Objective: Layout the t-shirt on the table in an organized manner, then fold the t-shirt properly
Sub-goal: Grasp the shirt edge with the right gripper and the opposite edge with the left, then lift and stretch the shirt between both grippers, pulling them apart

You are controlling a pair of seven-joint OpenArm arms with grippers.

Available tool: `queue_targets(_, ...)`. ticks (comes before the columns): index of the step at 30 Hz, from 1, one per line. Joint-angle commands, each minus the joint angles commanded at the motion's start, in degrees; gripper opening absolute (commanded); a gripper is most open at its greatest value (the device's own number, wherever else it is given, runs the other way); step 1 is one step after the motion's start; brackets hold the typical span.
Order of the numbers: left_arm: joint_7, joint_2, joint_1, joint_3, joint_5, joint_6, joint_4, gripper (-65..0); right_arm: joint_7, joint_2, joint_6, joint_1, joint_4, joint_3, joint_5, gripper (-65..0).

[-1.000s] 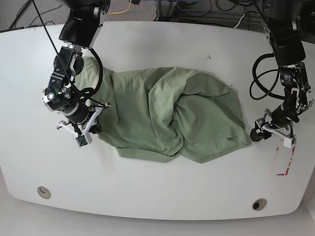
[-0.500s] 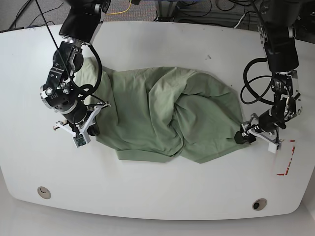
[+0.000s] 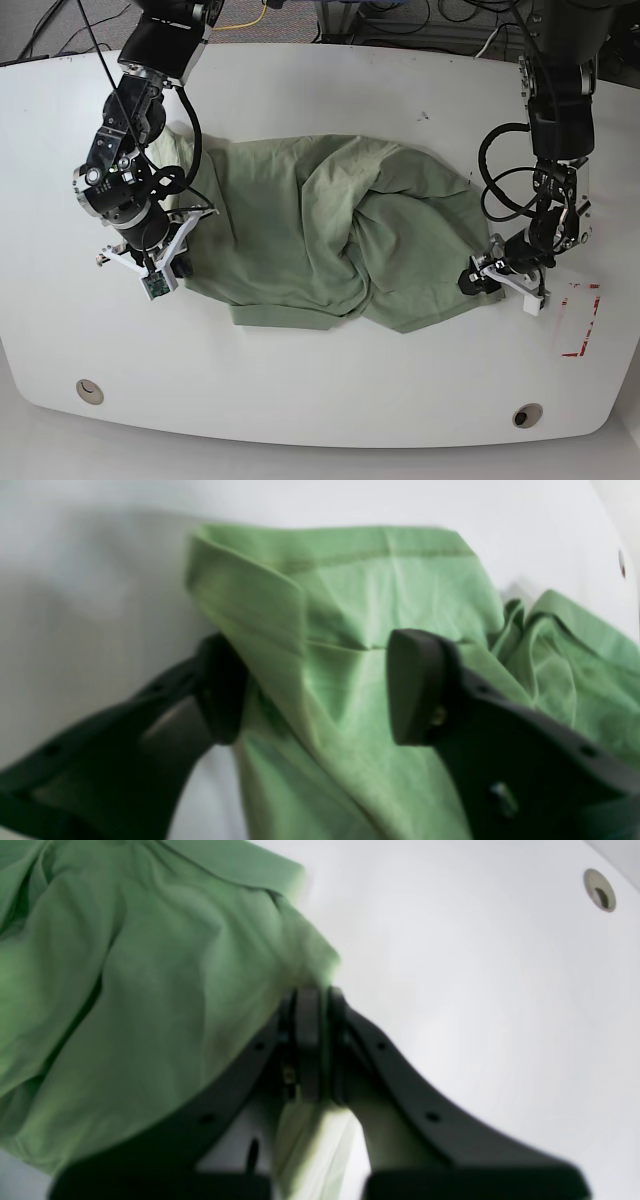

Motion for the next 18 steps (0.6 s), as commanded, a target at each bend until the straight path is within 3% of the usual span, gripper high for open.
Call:
queue_targets(1, 0.0, 0.0, 0.0, 0.2, 0.0, 0.0, 0.0, -52.6, 0.0, 0.0, 0.00, 0.0, 0.3, 0.1, 0.0, -65.0)
queue_targets(3, 0.0, -0.2, -0.2, 0.8, 0.1, 0.0, 0.0, -65.0, 0.0, 0.0, 0.00, 0.0, 1.2, 0.2, 0.0, -65.0)
queue_targets(8, 0.0, -0.4, -0.3, 0.6, 0.9, 0.0, 1.3, -65.0, 0.0, 0.1, 0.00, 0.4, 2.9, 1.8, -0.1, -65.0)
queue_targets(13, 0.3, -2.3, 0.2, -3.3, 0.4, 0.0, 8.4, -65.0, -0.1, 0.5, 0.00, 3.5, 3.2, 4.7, -0.3, -65.0)
queue_targets(18, 3.5, -4.0, 0.1, -6.7, 0.4, 0.0, 15.9, -65.0, -0.1, 2.0, 0.00, 7.5, 3.2, 5.4, -0.4, -65.0)
